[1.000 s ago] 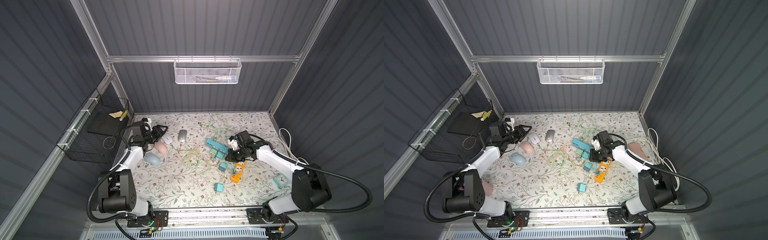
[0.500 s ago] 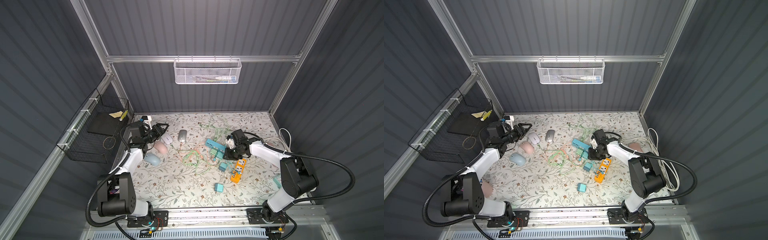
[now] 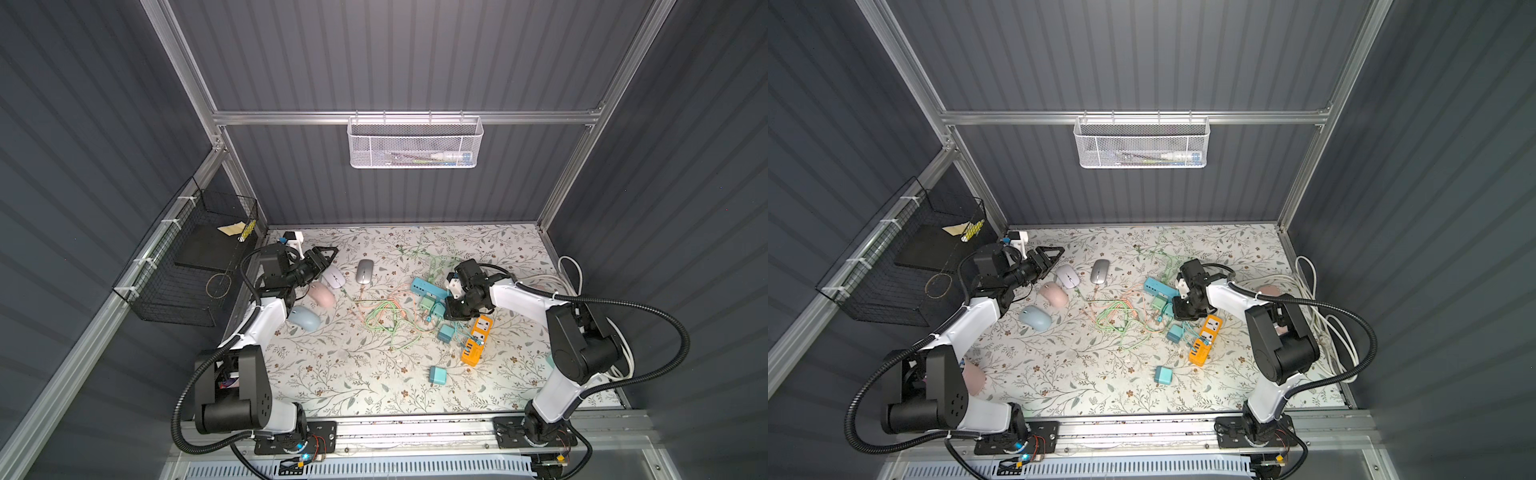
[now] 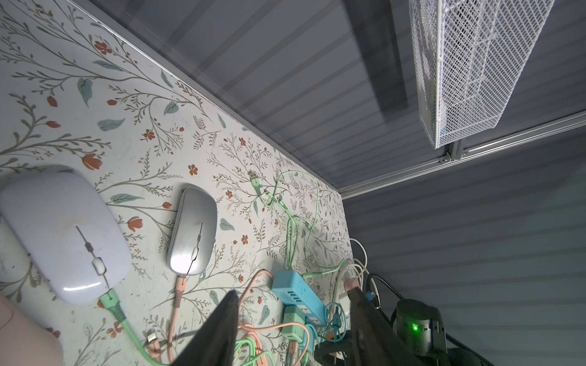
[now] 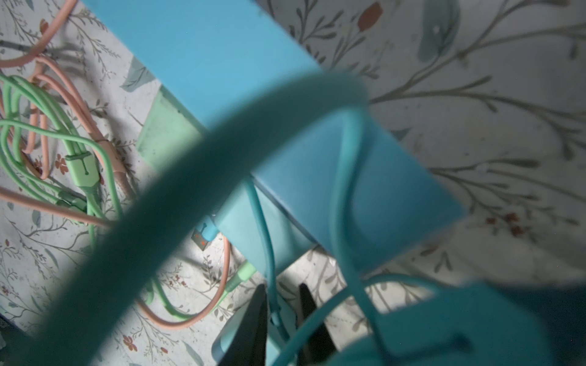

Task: Unplug the wireless mouse
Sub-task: Place the power cord at the corner of the board.

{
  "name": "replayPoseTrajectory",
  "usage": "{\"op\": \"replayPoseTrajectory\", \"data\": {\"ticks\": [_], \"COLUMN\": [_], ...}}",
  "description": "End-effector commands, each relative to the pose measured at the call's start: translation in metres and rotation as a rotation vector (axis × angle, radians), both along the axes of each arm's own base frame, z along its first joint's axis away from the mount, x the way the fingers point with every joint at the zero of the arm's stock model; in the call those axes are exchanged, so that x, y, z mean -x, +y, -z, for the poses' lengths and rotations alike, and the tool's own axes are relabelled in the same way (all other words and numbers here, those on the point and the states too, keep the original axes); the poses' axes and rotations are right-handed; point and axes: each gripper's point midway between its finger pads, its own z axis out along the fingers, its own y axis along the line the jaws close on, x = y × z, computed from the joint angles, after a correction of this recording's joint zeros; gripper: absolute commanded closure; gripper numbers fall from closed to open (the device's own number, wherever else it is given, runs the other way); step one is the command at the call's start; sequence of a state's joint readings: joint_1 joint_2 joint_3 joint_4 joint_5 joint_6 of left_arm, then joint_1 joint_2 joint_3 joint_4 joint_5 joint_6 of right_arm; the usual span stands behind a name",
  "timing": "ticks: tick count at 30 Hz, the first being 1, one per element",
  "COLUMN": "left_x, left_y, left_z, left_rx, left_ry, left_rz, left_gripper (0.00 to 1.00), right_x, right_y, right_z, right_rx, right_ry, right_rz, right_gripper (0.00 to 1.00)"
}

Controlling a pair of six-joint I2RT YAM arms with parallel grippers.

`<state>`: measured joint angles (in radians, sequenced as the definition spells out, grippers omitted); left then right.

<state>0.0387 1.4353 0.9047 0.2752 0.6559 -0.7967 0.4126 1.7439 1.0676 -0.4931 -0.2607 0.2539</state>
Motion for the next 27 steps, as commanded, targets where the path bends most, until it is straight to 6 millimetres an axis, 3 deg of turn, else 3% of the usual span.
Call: {"op": "replayPoseTrajectory", "data": {"ticks": [1,5,7,15,19,22,24,27], "left_x": [0.004,0.004,0.004,0.002,-0.002,-0.004,-0.006,-0.008], "left_y": [0.0,0.001,0.001,0.002,0.002,0.0,-0.001,-0.003], "left_z": [-0.007,-0.008,-0.007,-0.003,0.004,0.008,0.012,0.014], "left_rx": [0.006,0.009,0.01,0.023,0.05,0.1,0.122,0.144], "left_ry": [-0.022,-0.025,-0.021,-0.018,-0.006,-0.005,0.003,0.006], "left_rz": [0.013,0.012,0.012,0.014,0.015,0.028,0.034,0.04], "left_gripper": [0.44,0.44,0.44,0.44,0.44,0.44,0.45,0.46], "right_x": [0.0,0.001,0.0,-0.017,-0.045,-0.073,-0.094,-0.13], "right_y": [-0.001,-0.003,-0.006,-0.031,-0.062,-0.089,-0.105,-0.127], "right_z": [-0.001,-0.02,-0.042,-0.168,-0.221,-0.245,-0.252,-0.245], "right_rx": [0.02,0.015,0.016,0.039,0.082,0.075,0.055,0.004], "right_ry": [0.003,-0.027,-0.071,-0.328,-0.461,-0.516,-0.53,-0.515], "right_rz": [-0.007,-0.001,0.01,0.077,0.191,0.306,0.372,0.456], "right_gripper": [0.98,1.0,1.0,1.0,1.0,1.0,1.0,1.0]}}
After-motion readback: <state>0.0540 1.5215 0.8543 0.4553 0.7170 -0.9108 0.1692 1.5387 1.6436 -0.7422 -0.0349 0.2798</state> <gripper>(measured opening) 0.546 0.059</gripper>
